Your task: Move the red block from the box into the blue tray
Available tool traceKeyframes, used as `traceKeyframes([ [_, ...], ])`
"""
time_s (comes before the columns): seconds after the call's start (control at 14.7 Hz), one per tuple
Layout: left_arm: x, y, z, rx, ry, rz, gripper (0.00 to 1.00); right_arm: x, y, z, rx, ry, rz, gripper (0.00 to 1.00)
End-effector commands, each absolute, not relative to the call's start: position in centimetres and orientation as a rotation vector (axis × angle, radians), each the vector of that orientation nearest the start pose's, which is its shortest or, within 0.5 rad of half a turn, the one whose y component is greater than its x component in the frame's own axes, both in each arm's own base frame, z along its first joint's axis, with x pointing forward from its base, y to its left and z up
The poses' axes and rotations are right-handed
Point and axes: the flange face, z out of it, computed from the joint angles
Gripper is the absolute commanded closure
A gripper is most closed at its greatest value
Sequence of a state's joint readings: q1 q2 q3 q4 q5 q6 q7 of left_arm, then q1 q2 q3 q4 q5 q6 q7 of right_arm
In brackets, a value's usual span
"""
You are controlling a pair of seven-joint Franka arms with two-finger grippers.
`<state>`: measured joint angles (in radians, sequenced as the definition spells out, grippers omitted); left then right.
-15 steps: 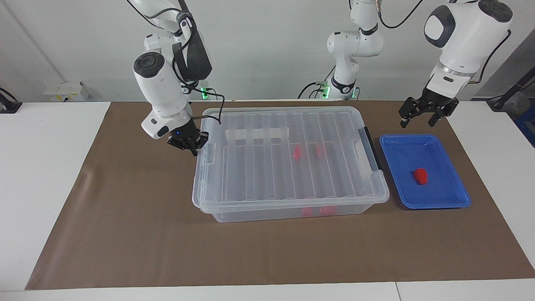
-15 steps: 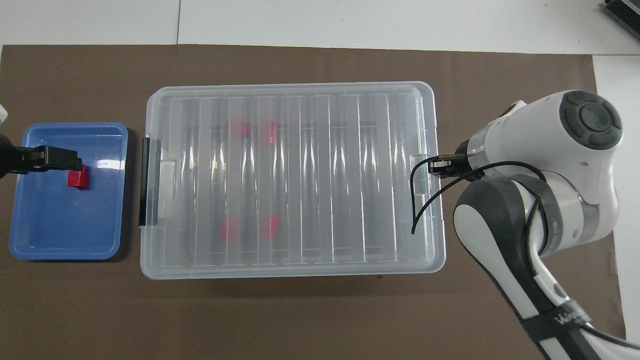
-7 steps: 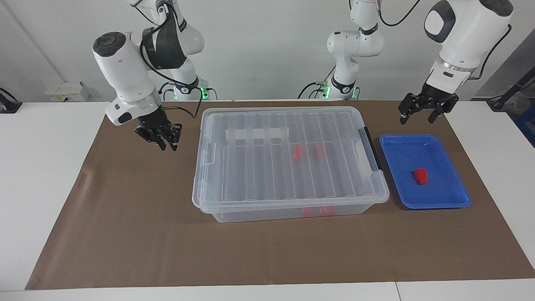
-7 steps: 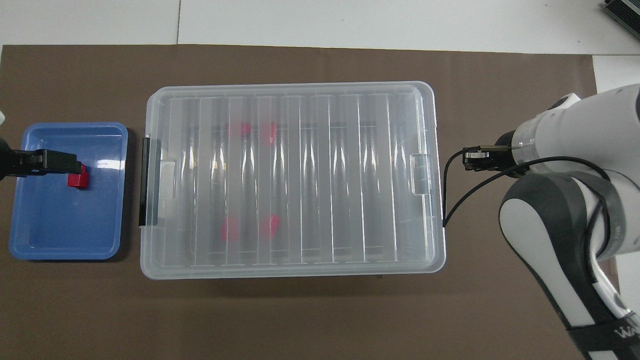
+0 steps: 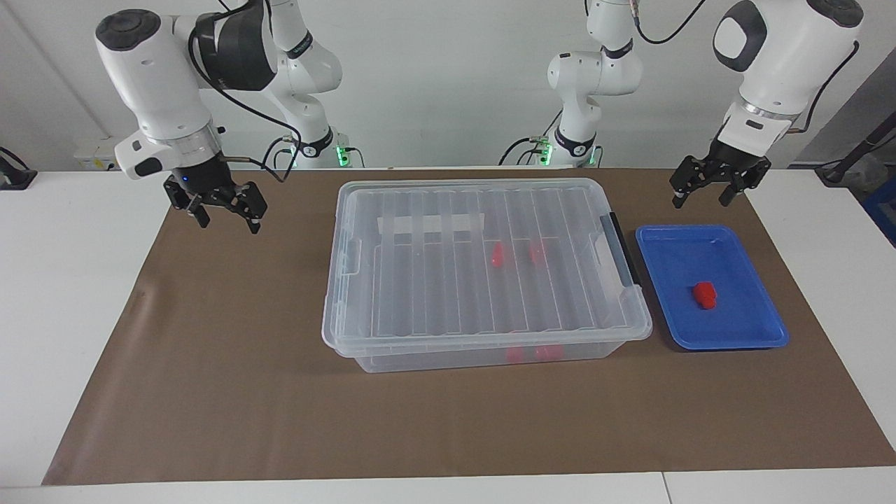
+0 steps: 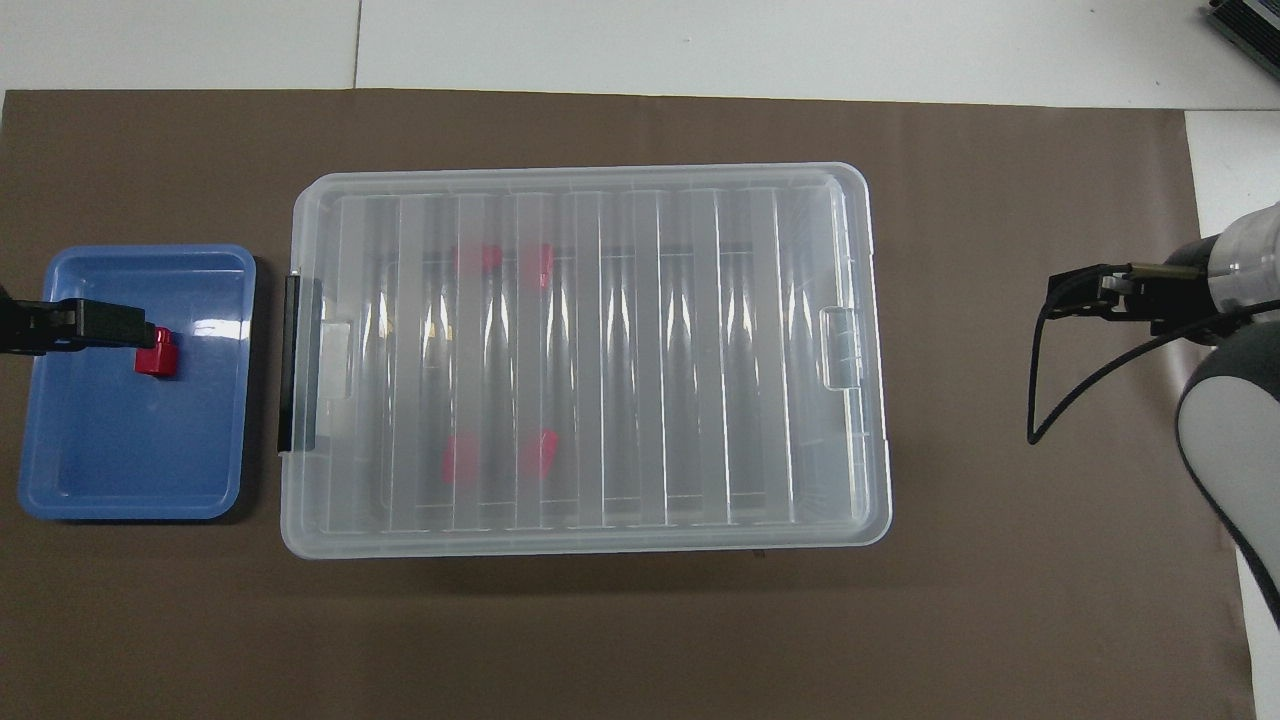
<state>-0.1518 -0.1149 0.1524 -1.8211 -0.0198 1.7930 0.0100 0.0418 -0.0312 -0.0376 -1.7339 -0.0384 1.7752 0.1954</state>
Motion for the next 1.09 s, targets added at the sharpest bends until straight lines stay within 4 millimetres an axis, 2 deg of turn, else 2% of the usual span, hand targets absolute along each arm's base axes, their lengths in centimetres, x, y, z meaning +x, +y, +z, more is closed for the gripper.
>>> traceKeyframes([
  [0.0,52.6,0.3,58.8,-3.19,-0.01,-0.129,0.0,55.6,-1.2,61.1,-3.156,0.342,-0.089,0.0],
  [0.27,52.6,0.4,58.8,-3.19,-0.012,-0.129,0.0,55.2,-1.1,64.8,-3.152,0.351,-0.078,0.0],
  [0.41,52.6,0.4,58.9,-3.19,-0.012,-0.132,0.0,55.5,-1.2,65.7,-3.15,0.348,-0.041,0.0],
  [0.54,52.6,0.4,58.9,-3.19,-0.014,-0.132,0.0,55.2,-0.7,65.8,-3.134,0.332,0.032,0.0],
  [0.68,52.6,0.4,58.9,-3.19,-0.012,-0.132,0.0,53.9,-0.3,65.8,-3.138,0.306,0.068,0.0],
  [0.82,52.6,0.4,58.9,-3.19,-0.012,-0.132,0.0,53.8,-0.3,65.4,-3.115,0.258,0.076,0.0],
  [1.02,52.6,0.4,58.8,-3.19,-0.012,-0.127,0.0,53.4,-0.5,65.3,-3.104,0.277,0.096,0.0],
])
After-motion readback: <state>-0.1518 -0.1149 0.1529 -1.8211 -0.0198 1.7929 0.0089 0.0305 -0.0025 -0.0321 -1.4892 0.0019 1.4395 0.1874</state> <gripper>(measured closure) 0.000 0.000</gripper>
